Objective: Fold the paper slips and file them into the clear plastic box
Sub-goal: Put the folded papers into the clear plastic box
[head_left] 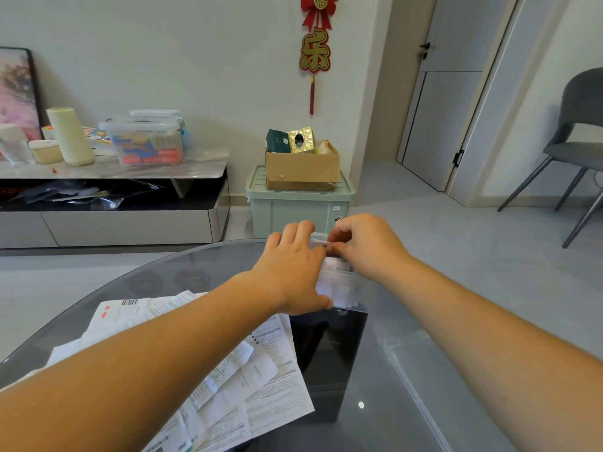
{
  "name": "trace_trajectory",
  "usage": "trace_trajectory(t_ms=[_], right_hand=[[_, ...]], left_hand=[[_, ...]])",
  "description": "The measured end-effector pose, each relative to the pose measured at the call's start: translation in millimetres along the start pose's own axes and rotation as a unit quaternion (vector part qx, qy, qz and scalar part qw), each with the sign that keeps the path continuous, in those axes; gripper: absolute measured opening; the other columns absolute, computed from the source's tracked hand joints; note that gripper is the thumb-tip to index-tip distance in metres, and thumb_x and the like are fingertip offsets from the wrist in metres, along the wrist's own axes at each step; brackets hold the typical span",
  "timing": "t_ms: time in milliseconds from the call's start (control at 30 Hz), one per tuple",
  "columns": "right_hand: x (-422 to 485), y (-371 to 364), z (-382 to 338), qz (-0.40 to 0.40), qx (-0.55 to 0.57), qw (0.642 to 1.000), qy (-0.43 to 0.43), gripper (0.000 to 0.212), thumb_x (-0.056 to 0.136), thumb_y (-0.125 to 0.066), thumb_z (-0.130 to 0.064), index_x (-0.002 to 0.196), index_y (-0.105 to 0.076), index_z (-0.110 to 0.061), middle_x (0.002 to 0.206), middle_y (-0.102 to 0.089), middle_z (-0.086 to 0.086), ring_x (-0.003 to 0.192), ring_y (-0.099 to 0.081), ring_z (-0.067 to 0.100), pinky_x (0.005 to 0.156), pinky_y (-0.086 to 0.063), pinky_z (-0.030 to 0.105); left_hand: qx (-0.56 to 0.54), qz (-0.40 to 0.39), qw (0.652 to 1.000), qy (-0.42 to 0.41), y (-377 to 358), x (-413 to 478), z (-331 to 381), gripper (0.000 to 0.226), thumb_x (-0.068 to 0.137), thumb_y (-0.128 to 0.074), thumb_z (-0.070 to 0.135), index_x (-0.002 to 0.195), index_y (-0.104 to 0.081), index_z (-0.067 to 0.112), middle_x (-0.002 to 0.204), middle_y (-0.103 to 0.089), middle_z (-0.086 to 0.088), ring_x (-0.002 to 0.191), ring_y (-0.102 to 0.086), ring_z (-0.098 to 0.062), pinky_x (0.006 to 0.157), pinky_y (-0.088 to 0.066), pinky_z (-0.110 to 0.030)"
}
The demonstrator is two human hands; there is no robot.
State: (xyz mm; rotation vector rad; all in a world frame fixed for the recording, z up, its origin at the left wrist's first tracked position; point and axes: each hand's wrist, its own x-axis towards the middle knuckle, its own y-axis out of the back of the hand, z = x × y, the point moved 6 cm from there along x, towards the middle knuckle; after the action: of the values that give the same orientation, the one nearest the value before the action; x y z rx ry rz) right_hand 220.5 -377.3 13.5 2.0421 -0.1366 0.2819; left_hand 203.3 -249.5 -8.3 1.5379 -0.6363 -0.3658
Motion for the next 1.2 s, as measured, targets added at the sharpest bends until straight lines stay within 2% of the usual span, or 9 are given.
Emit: trace_trajectory(t_ms=[133,200,367,433,533,667,867,1033,1200], right_hand=[[-3,-2,0,-0.017,0.002,1.0,0.015,0.02,0.097,-0.058,-0.015,0.106,-0.075,-0.021,0.1,-0.074,-0.003,0.093,-0.065,0.015,0.085,-0.054,0.034],[-5,-3,1,-0.028,0.014,0.999,0.018,0.022,0.099,-0.055,-0.016,0.11,-0.073,-0.02,0.103,-0.073,-0.003,0.095,-0.065,0.015,0.087,-0.054,0.033],[-14,-10,-1,-0.066,-0.006,0.996,0.06,0.028,0.103,-0.046,-0.029,0.085,-0.067,-0.027,0.075,-0.064,-0.011,0.079,-0.057,0.013,0.067,-0.044,0.03],[-20,-11,-2,-0.051,-0.018,0.993,0.104,0.032,0.103,-0.043,-0.034,0.079,-0.063,-0.029,0.074,-0.061,-0.01,0.079,-0.053,0.012,0.07,-0.041,0.03],[-32,-11,-5,-0.058,-0.041,0.987,0.143,0.04,0.102,-0.033,-0.048,0.098,-0.066,-0.027,0.091,-0.066,-0.009,0.088,-0.056,0.008,0.081,-0.047,0.031],[-39,-13,-6,-0.077,-0.091,0.98,0.157,0.058,0.098,-0.021,-0.062,0.116,-0.063,-0.028,0.104,-0.067,-0.008,0.098,-0.056,0.009,0.091,-0.047,0.033],[-43,-13,-5,-0.063,-0.112,0.975,0.182,0.057,0.099,-0.026,-0.062,0.128,-0.058,-0.026,0.121,-0.066,-0.008,0.11,-0.056,0.011,0.099,-0.045,0.036],[-44,-14,-2,-0.043,-0.182,0.965,0.183,0.062,0.097,-0.02,-0.065,0.137,-0.051,-0.029,0.129,-0.059,-0.014,0.121,-0.044,0.007,0.1,-0.031,0.03],[-46,-12,-5,-0.06,-0.209,0.961,0.172,0.057,0.101,-0.027,-0.06,0.143,-0.048,-0.028,0.139,-0.056,-0.011,0.127,-0.047,0.011,0.105,-0.033,0.032]], left_hand=[[-0.022,0.012,1.0,-0.008,-2,0,-3,0.086,0.078,-0.065,0.067,0.144,-0.036,0.021,0.15,-0.027,-0.004,0.137,-0.028,-0.026,0.115,-0.028,-0.042],[-0.042,0.037,0.998,-0.011,-1,-1,-5,0.088,0.077,-0.068,0.065,0.144,-0.031,0.02,0.144,-0.034,-0.002,0.13,-0.034,-0.023,0.112,-0.032,-0.039],[-0.024,0.028,0.999,-0.018,-2,-2,-7,0.087,0.077,-0.064,0.07,0.145,-0.035,0.024,0.143,-0.034,0.0,0.133,-0.03,-0.022,0.115,-0.026,-0.04],[-0.011,0.019,1.0,-0.018,-2,0,-8,0.087,0.076,-0.063,0.073,0.144,-0.037,0.025,0.142,-0.036,0.001,0.134,-0.029,-0.022,0.115,-0.024,-0.04],[0.004,0.002,1.0,-0.015,-3,1,-8,0.089,0.074,-0.061,0.077,0.144,-0.039,0.026,0.14,-0.041,0.002,0.139,-0.024,-0.023,0.116,-0.021,-0.042],[0.042,-0.042,0.998,0.001,-4,4,-8,0.096,0.07,-0.061,0.081,0.146,-0.04,0.026,0.143,-0.041,-0.001,0.142,-0.019,-0.027,0.117,-0.017,-0.048],[0.039,-0.048,0.998,0.009,-3,4,-10,0.109,0.071,-0.065,0.077,0.155,-0.022,0.021,0.15,-0.03,-0.004,0.141,-0.02,-0.028,0.117,-0.02,-0.046],[-0.01,-0.007,1.0,0.008,-3,-1,-12,0.1,0.072,-0.068,0.073,0.151,-0.03,0.024,0.153,-0.024,-0.003,0.141,-0.02,-0.026,0.117,-0.019,-0.043],[-0.038,0.001,0.999,0.021,4,-13,-17,0.104,0.075,-0.069,0.07,0.155,-0.022,0.023,0.16,-0.019,-0.002,0.146,-0.017,-0.025,0.119,-0.017,-0.043]])
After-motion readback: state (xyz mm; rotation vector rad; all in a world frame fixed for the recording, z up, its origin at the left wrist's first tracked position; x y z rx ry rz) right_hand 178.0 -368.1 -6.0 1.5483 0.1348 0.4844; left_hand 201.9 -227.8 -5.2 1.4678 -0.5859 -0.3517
